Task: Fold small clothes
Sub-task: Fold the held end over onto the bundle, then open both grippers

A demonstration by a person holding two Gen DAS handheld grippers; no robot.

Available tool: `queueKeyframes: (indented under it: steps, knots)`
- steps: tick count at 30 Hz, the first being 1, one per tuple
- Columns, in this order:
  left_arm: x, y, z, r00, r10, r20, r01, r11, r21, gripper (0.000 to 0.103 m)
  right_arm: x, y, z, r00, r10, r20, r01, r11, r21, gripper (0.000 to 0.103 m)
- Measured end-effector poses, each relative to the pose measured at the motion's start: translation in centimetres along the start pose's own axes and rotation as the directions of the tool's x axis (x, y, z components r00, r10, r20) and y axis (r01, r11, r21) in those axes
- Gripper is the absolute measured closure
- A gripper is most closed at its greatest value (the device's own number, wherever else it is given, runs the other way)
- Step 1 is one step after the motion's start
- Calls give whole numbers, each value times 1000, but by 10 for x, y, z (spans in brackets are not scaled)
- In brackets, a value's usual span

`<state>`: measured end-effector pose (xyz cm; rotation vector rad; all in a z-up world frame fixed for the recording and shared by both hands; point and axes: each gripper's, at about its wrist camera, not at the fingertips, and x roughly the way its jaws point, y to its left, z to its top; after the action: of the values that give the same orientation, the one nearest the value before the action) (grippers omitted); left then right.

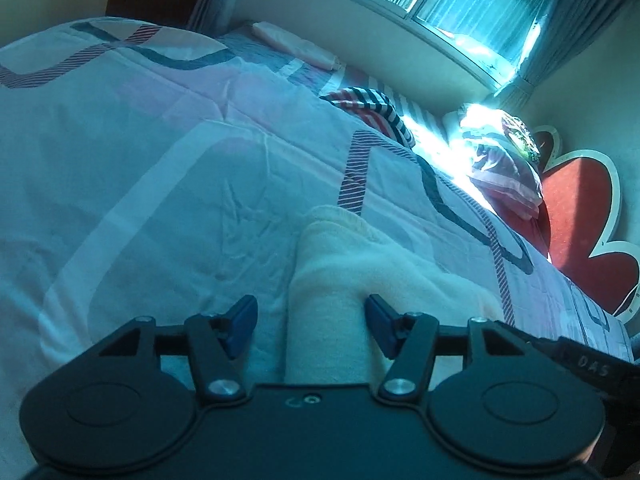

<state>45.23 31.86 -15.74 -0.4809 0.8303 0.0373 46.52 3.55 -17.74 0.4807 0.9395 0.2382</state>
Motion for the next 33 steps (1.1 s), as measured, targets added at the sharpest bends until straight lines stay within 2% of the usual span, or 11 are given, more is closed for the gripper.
queueKeyframes:
  steps: [3,6,12,17,19,21,23,27,31,33]
  knots:
    - [6,-3,-1,1000,18,-1,-18,1000,22,39,14,-4,-1,998,-57,5,58,998,-38,68]
    - [-1,-6,-3,1000,30,5,-31,999,35,38,10,-3,0,998,-58,-7,58,997,-43,68]
    - [-44,-7,-22,999,27,39,-31,994,107,38,-46,9,-20,999,13,41,-10,997,-77,68]
    - [-71,-9,-47,999,30,38,-36,986,165,38,-80,22,-58,996,12,89,2,988,-156,68]
    - [-74,-14,-56,999,30,13,-32,981,190,39,-83,23,-72,996,-11,92,26,986,-166,68]
    - [-69,-18,-66,999,38,-19,-33,974,226,39,-73,20,-80,997,-54,50,61,985,-159,68]
    - [-63,-17,-73,998,45,-49,-33,975,221,39,-66,13,-84,997,-77,29,80,987,-140,68]
    - [-69,-13,-81,997,43,-60,-30,980,196,39,-74,14,-95,993,-113,40,118,981,-156,68]
    - [-82,-10,-94,997,49,-65,-34,976,213,39,-98,21,-109,993,-109,46,115,980,-165,68]
    - [-86,-10,-100,997,51,-61,-35,971,235,39,-101,25,-125,990,-138,30,141,969,-205,68]
